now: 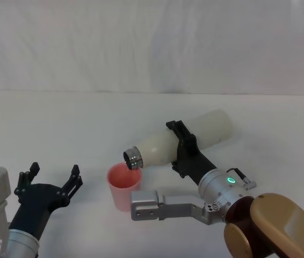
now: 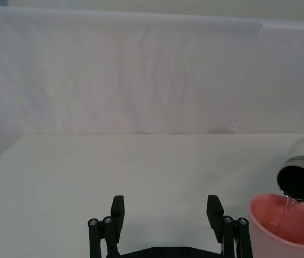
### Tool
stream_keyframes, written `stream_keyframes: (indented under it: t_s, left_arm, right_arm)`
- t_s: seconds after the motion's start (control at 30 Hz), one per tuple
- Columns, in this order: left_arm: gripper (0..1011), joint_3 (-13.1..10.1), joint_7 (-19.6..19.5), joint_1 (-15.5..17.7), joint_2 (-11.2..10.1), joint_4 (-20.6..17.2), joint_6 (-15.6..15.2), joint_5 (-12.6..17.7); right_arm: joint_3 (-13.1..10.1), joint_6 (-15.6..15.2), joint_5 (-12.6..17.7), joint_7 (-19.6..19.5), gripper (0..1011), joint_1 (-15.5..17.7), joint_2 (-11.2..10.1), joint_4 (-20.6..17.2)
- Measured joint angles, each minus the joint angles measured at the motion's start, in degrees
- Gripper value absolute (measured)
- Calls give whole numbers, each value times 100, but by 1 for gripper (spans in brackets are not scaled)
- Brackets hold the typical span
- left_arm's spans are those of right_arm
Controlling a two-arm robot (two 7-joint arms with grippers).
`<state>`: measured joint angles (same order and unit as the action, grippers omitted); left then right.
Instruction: Grasp the thermos with one hand and pour water into the cup lid.
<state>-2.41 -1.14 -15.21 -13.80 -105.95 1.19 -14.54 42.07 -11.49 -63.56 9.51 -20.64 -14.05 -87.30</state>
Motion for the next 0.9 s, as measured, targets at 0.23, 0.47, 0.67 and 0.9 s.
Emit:
stream_keyframes:
  t_s: [0.23,0.47,0.67,0.9]
  left_arm:
    - [1001,0,0,0,0,0,0,0]
    - [1001,0,0,0,0,0,0,0]
    - [1001,0,0,0,0,0,0,0]
    - [1001,0,0,0,0,0,0,0]
  right_arm:
    - [-2,0,-1,12,961,1,-4,-13]
    - [0,-3,-9,21,962,4,-7,-15]
    - [9,-11,-29,30,961,7,-15,-28]
    - [15,-17,-49,39,962,7,-22,-40]
